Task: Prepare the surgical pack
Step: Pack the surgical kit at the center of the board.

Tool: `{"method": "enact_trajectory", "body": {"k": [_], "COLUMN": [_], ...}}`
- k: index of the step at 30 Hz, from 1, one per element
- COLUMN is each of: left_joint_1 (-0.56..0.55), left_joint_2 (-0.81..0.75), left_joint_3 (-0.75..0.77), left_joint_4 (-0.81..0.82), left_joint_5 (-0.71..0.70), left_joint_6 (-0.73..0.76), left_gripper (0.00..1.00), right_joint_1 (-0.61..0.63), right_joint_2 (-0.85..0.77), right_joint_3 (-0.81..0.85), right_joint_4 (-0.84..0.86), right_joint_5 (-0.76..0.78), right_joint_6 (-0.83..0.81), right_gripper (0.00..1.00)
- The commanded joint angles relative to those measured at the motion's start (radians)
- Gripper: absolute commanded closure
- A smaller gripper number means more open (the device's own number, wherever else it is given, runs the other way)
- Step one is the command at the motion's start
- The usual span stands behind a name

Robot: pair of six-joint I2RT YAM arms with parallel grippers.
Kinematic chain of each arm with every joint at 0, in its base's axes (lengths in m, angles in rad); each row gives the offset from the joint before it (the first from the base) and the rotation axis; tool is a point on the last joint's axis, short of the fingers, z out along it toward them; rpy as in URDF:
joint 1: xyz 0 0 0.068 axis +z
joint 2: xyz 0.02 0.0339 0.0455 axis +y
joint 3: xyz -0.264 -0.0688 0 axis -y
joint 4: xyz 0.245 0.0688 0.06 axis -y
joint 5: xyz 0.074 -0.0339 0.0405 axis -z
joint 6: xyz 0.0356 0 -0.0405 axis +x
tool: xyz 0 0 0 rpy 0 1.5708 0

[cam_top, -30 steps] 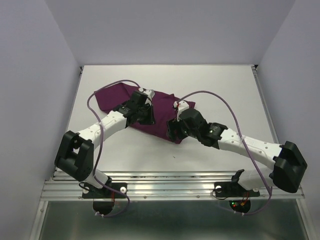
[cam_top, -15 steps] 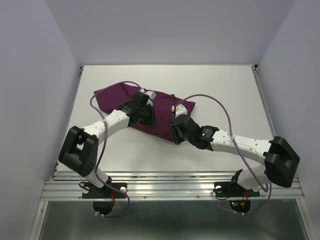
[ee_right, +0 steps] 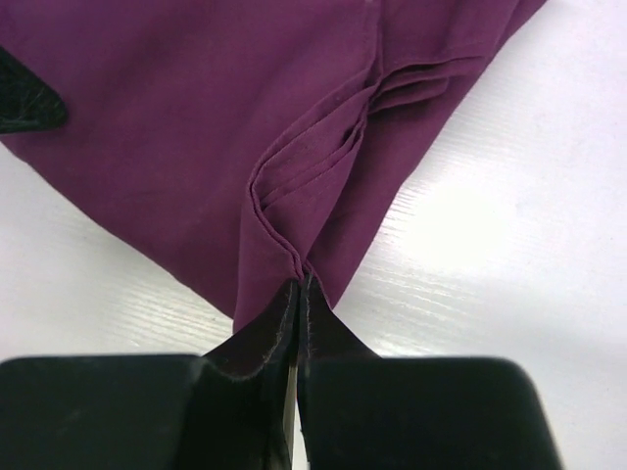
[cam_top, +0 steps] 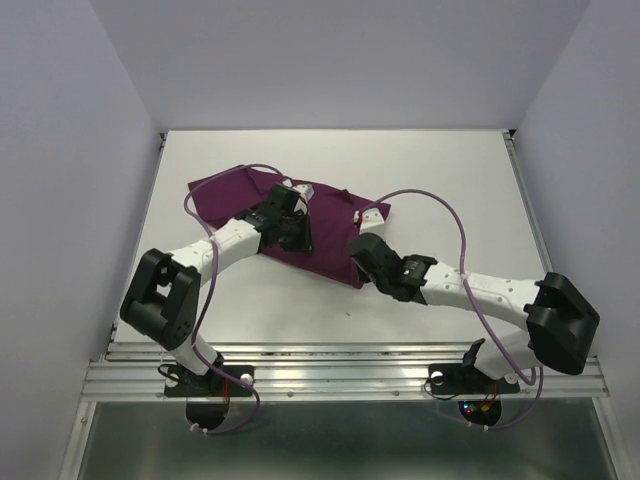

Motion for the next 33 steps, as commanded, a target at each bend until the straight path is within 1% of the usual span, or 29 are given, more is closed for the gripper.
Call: {"method": "enact_trajectory", "body": {"k": [1, 3, 7, 8, 9, 10, 11, 13, 16, 20, 21, 24, 28, 29, 30, 32, 33], "left_joint_1": [0.002, 0.002, 0.002, 0.002, 0.002, 0.002, 0.002, 0.002, 0.002, 0.002, 0.002, 0.002, 0.002, 0.002, 0.002, 0.002, 0.002], "left_joint_2": [0.028, 0.064, 0.076, 0.074, 0.071, 0.068, 0.070, 0.067, 0.068, 0.065, 0.062, 0.056, 0.029, 0.024, 0.021, 0.013, 0.010], "left_joint_3": [0.022, 0.019, 0.013, 0.010, 0.011, 0.011, 0.013, 0.011, 0.010, 0.011, 0.013, 0.016, 0.013, 0.013, 0.013, 0.022, 0.027], "left_joint_4": [-0.006, -0.016, -0.009, -0.009, -0.012, -0.012, -0.015, -0.016, -0.016, -0.018, -0.018, -0.019, -0.016, -0.015, -0.015, -0.022, -0.026], "left_joint_5": [0.025, 0.019, 0.020, 0.019, 0.013, 0.010, 0.006, 0.002, -0.003, -0.009, -0.010, -0.017, -0.040, -0.043, -0.043, -0.050, -0.053], "left_joint_6": [0.035, 0.039, 0.042, 0.044, 0.044, 0.045, 0.048, 0.052, 0.059, 0.062, 0.062, 0.068, 0.076, 0.079, 0.081, 0.084, 0.087], "left_gripper": [0.84, 0.86, 0.87, 0.87, 0.87, 0.87, 0.87, 0.87, 0.87, 0.87, 0.87, 0.87, 0.87, 0.87, 0.87, 0.87, 0.87], "right_joint_1": [-0.023, -0.033, -0.044, -0.044, -0.053, -0.053, -0.078, -0.089, -0.099, -0.109, -0.118, -0.118, -0.118, -0.127, -0.127, -0.127, -0.127], "right_joint_2": [-0.008, -0.022, -0.036, -0.040, -0.043, -0.046, -0.045, -0.043, -0.033, 0.006, 0.021, 0.044, 0.058, 0.056, 0.053, 0.039, 0.033], "right_joint_3": [-0.037, -0.063, -0.103, -0.115, -0.126, -0.135, -0.154, -0.169, -0.191, -0.188, -0.185, -0.172, -0.183, -0.185, -0.188, -0.192, -0.192], "right_joint_4": [0.063, 0.104, 0.152, 0.172, 0.178, 0.179, 0.182, 0.184, 0.201, 0.216, 0.219, 0.218, 0.218, 0.216, 0.216, 0.213, 0.210], "right_joint_5": [0.093, 0.081, 0.055, 0.052, 0.055, 0.055, 0.056, 0.053, 0.047, 0.049, 0.047, 0.049, 0.070, 0.069, 0.069, 0.063, 0.059], "right_joint_6": [-0.020, -0.040, -0.061, -0.072, -0.069, -0.062, -0.049, -0.040, -0.028, -0.011, 0.000, 0.026, 0.058, 0.064, 0.066, 0.069, 0.072], "right_gripper": [0.99, 0.99, 0.99, 0.97, 0.92, 0.91, 0.88, 0.89, 0.98, 0.98, 0.95, 0.91, 0.89, 0.86, 0.73, 0.69, 0.66]}}
